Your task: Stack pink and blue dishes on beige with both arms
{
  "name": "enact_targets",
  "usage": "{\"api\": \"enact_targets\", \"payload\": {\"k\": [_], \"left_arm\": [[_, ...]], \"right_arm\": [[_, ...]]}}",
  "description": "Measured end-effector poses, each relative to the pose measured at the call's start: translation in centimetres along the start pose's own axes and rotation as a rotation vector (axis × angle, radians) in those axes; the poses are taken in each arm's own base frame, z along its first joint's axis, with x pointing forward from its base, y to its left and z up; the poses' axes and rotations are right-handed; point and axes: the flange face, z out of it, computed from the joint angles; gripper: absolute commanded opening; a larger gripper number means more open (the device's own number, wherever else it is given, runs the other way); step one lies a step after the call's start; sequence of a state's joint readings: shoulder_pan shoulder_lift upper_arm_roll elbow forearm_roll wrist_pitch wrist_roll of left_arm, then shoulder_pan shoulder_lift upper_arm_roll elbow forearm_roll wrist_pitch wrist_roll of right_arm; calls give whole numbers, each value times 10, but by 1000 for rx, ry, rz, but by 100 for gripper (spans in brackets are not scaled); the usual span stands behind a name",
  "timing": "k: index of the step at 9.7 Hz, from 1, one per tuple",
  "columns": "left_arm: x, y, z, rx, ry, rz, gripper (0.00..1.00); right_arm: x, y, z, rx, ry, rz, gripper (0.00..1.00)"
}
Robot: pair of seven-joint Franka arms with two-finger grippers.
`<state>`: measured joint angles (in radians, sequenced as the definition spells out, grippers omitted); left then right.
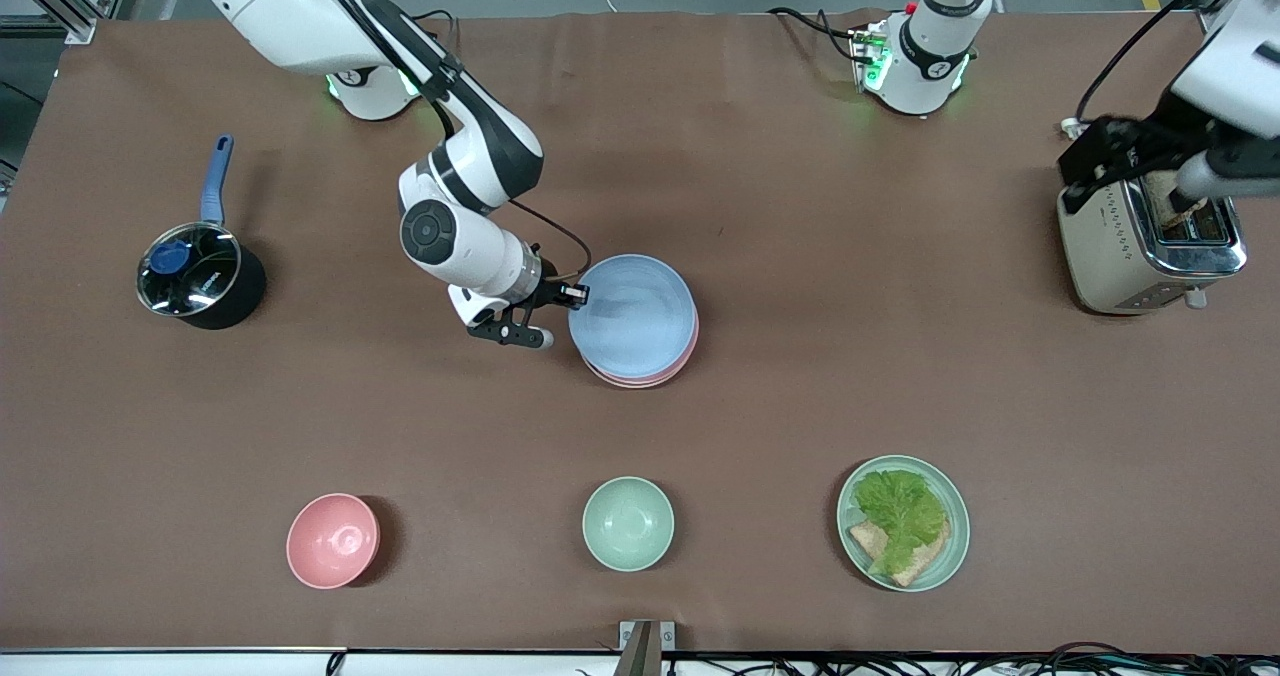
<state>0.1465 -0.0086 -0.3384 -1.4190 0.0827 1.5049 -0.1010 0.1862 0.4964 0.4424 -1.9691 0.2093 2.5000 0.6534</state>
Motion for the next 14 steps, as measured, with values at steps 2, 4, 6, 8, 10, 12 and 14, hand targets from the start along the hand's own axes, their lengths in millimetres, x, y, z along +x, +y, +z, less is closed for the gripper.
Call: {"api": "enact_targets", "payload": {"k": [2, 4, 6, 8, 10, 12, 14], "left_arm": [[-14, -16, 20, 9, -58, 5, 100], [-27, -21, 32, -4, -89, -6, 100], [-28, -20, 30, -6, -72, -4, 100], [-27, -20, 28, -7, -60, -2, 100], [-26, -17, 30, -8, -63, 4, 100], [-25, -10, 31, -10, -64, 18, 100], [-23, -9, 35, -11, -70, 20, 100]], "right_arm": [[-8, 5, 13, 1, 12, -5, 3], [-10, 4, 15, 3, 15, -9, 6], [-11, 1, 16, 11, 23, -3, 33], [-12, 1, 18, 12, 23, 4, 75], [-6, -2, 8, 25, 41, 8, 100], [6, -6, -65, -30, 88, -42, 100], [7, 6, -193, -192, 151, -67, 100]]}}
